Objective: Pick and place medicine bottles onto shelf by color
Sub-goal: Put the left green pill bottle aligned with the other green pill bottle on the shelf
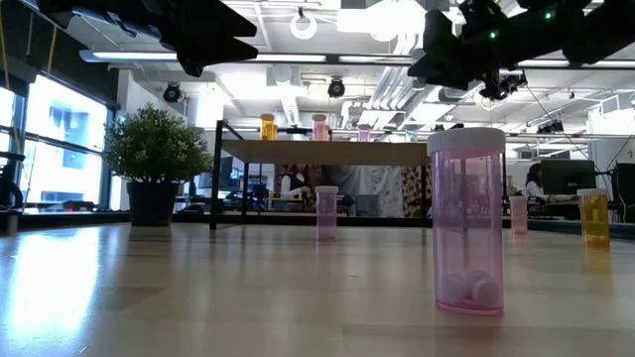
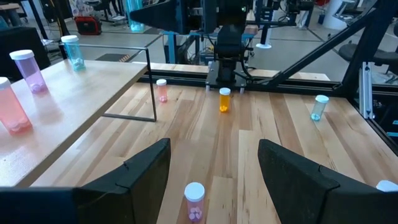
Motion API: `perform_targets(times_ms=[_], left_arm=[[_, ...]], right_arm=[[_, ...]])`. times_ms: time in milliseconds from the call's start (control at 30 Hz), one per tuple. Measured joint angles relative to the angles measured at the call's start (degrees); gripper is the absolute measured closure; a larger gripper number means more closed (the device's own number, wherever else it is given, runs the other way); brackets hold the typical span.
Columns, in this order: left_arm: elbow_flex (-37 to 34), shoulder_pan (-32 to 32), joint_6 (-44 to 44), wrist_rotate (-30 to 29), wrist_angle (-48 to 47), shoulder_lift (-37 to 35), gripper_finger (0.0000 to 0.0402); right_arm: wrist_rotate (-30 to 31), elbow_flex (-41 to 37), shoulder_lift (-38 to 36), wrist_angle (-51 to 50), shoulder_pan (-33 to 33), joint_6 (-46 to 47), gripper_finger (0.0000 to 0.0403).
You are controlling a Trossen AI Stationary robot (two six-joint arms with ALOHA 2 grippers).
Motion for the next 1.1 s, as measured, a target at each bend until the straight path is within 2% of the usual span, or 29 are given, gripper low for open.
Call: perform_targets(times_ms=[133, 233, 333, 400, 467, 733, 967, 1100], left_arm=[[0.0, 0.0, 0.0, 0.0, 0.0, 0.0, 0.0167], [0.0, 0.0, 0.0, 0.0, -0.1, 0.0, 0.0167], [0.0, 0.0, 0.0, -0.5, -0.3, 0.0, 0.0167], [0.0, 0.0, 0.7, -1.4, -0.3, 0.0, 0.0167], [0.0, 0.0, 1.7, -2.6, -0.3, 0.0, 0.0167], [0.0, 0.0, 4.9, -6.1, -0.3, 0.0, 0.0167], [0.0, 0.0, 3.8, -5.9, -0.4, 0.0, 0.0167], [0.0, 0.0, 3.4, -5.9, -0.4, 0.0, 0.0167]], right_arm=[[0.1, 1.7, 2.9, 0.0, 1.0, 0.9, 0.0300], [2.9, 4.7, 5.1, 0.0, 3.3, -2.1, 0.0300], [10.7, 7.7, 6.4, -2.3, 4.9, -4.3, 0.0300], [17.3, 8.7, 6.6, -4.1, 5.1, -2.5, 0.0300], [20.2, 8.9, 6.6, -5.9, 4.5, 0.5, 0.0300], [20.2, 8.9, 14.4, -6.3, -1.0, 12.5, 0.0300], [21.1, 9.0, 21.9, 0.3, -3.9, 12.9, 0.0300], [21.3, 10.8, 24.6, 0.4, -5.1, 12.2, 0.0300]])
